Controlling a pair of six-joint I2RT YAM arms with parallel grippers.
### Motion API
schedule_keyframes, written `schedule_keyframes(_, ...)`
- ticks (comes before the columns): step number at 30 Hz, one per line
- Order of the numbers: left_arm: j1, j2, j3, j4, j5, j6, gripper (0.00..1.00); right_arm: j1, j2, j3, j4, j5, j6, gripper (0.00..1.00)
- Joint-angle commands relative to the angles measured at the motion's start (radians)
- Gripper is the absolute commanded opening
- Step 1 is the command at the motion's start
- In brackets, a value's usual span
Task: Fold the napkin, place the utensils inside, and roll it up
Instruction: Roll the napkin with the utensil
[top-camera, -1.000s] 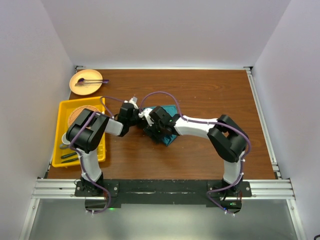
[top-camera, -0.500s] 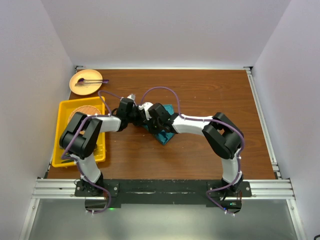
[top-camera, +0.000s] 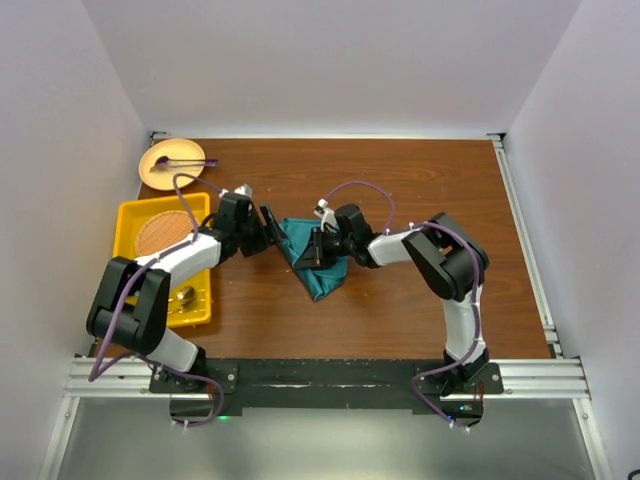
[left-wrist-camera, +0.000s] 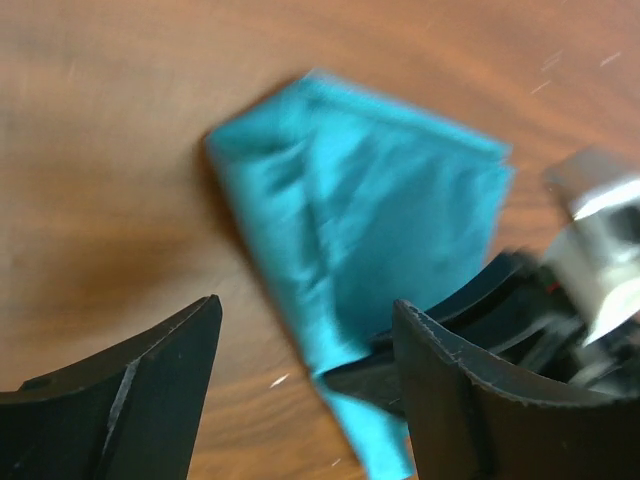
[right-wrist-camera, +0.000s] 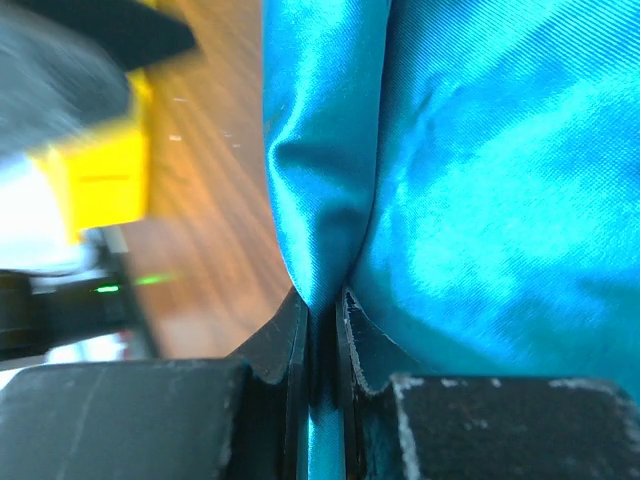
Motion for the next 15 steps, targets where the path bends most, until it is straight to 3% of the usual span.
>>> schedule_keyframes(1, -0.004, 0.022, -0.06, -0.014, 0.036, -0.001, 0.74, -0.015, 0.098, -0.066, 0.128, -0.172, 0.225, 0.0)
schedule_keyframes(5, -0.016, 0.099, -0.028, 0.022, 0.019, -0.012, 0.7, -0.032, 0.138, -0.073, 0.258, -0.231, 0.338, 0.0)
schedule_keyframes(10, -0.065, 0.155, 0.017, 0.051, -0.036, -0.025, 0.7, -0.032, 0.118, -0.046, 0.154, -0.205, 0.263, 0.0)
schedule_keyframes(13, -0.09, 0.227, 0.092, -0.064, -0.123, -0.056, 0.67, -0.032, 0.098, -0.032, 0.096, -0.188, 0.222, 0.0)
schedule_keyframes(15, -0.097, 0.292, 0.13, -0.159, -0.172, -0.068, 0.59, -0.03, 0.089, -0.021, 0.065, -0.182, 0.207, 0.0)
